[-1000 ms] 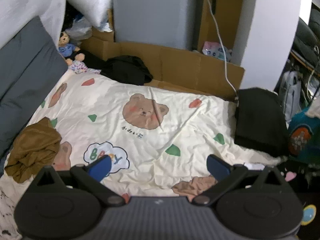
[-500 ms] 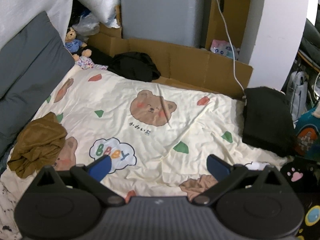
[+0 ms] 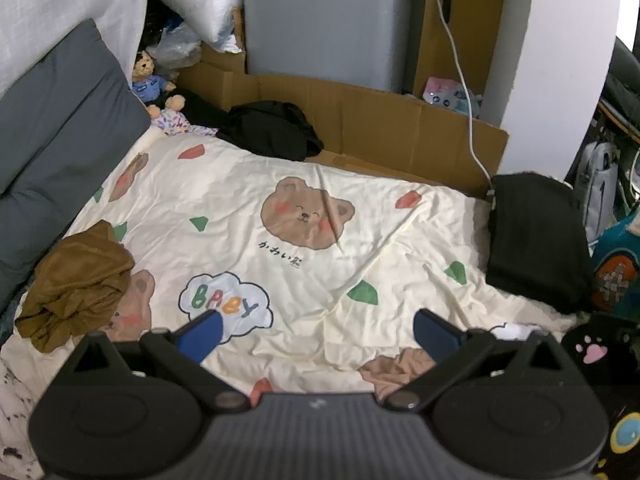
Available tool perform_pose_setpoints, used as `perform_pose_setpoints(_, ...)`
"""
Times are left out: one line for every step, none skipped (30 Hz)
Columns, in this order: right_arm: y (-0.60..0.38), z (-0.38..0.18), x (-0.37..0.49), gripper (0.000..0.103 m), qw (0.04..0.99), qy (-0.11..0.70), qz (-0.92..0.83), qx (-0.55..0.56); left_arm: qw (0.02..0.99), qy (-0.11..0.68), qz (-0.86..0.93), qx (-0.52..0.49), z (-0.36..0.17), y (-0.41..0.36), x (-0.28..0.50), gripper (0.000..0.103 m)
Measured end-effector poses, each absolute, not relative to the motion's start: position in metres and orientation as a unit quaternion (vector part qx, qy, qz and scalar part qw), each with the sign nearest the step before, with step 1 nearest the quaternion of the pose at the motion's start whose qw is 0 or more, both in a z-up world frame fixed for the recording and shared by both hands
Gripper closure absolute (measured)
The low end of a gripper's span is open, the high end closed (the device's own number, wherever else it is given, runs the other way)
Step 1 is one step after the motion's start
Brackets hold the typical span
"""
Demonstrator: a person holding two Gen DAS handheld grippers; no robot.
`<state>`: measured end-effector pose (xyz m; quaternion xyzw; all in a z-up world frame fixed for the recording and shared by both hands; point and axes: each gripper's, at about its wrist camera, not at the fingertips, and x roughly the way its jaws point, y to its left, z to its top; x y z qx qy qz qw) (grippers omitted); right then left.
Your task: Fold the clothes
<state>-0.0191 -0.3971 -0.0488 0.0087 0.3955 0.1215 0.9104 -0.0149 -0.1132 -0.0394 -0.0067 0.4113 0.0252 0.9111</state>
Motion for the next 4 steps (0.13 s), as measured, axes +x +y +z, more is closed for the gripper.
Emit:
perform_pose_setpoints(-0.3968,-0.0489,-0.019,0.0,0.91,0.396,0.122,0.009,0.912,0.409,0.023,-0.007,-0.0392,-0.1132,-0.0156,0.001)
perform_pose_setpoints(-0.3965,-0.049,-0.0189,0.0,0.909,0.397,0.123,0.01,0.913,0.408,0.022,-0.007,-0.039,-0.1131,-0.0162,0.001)
perform_pose_setpoints(-0.3963,-0.049,-0.0188,0.0,0.909,0.398,0.124,0.011,0.914,0.404,0.024,-0.01,-0.0385,-0.1127,-0.0171,0.001)
perform_pose_setpoints(-0.3961,-0.0488,-0.0189,0.0,0.909,0.398,0.126,0.012,0.916,0.401,0.026,-0.011,-0.038,-0.1125,-0.0177,0.001)
